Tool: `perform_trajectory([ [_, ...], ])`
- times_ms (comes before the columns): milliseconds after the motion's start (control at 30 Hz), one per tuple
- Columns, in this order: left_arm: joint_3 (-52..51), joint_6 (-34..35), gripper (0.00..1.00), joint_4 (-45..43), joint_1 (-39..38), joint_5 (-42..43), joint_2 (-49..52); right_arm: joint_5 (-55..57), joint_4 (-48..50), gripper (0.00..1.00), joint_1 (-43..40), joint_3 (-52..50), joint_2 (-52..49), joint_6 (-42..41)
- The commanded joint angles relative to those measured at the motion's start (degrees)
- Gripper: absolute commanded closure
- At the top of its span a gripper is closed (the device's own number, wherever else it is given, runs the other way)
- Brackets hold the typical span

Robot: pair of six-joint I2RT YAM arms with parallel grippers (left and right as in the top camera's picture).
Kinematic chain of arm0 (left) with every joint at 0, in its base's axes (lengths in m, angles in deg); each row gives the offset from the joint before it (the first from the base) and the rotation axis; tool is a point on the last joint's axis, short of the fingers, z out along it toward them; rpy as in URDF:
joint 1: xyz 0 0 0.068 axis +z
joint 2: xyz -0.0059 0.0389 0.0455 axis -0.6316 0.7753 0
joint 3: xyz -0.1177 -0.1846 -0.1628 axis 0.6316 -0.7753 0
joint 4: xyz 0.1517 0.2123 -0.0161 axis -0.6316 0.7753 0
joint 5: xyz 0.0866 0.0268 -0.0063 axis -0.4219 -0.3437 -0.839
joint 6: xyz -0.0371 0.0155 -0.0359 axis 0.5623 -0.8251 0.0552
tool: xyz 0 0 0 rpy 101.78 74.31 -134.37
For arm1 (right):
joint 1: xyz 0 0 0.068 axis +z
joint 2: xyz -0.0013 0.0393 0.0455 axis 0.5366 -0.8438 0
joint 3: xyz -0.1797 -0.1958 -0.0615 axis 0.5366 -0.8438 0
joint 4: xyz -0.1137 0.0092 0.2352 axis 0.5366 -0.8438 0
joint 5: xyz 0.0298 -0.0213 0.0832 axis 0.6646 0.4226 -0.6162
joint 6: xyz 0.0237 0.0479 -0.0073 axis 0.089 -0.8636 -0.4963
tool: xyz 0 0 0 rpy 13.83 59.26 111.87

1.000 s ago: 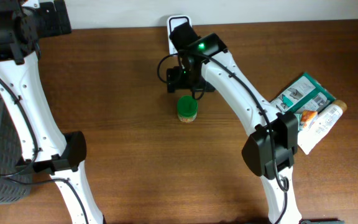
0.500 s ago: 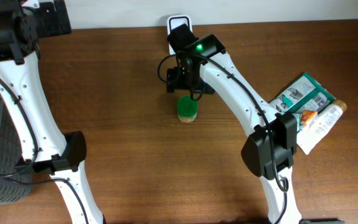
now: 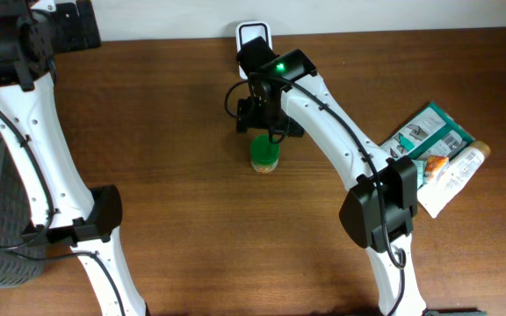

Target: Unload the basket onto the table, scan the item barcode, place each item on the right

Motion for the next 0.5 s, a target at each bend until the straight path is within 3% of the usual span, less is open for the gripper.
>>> perform_trajectory([
  [0, -0.13, 0.57, 0.01, 0.11, 0.15, -0.85, 0.28, 1.40, -0.24, 0.07, 0.11, -0.02, -0.96, -0.63],
  [467, -0.13, 0.57, 0.01, 0.11, 0.15, -0.85, 0.28, 2.86, 6.54, 0.06, 1.01, -6.43, -0.96, -4.26],
])
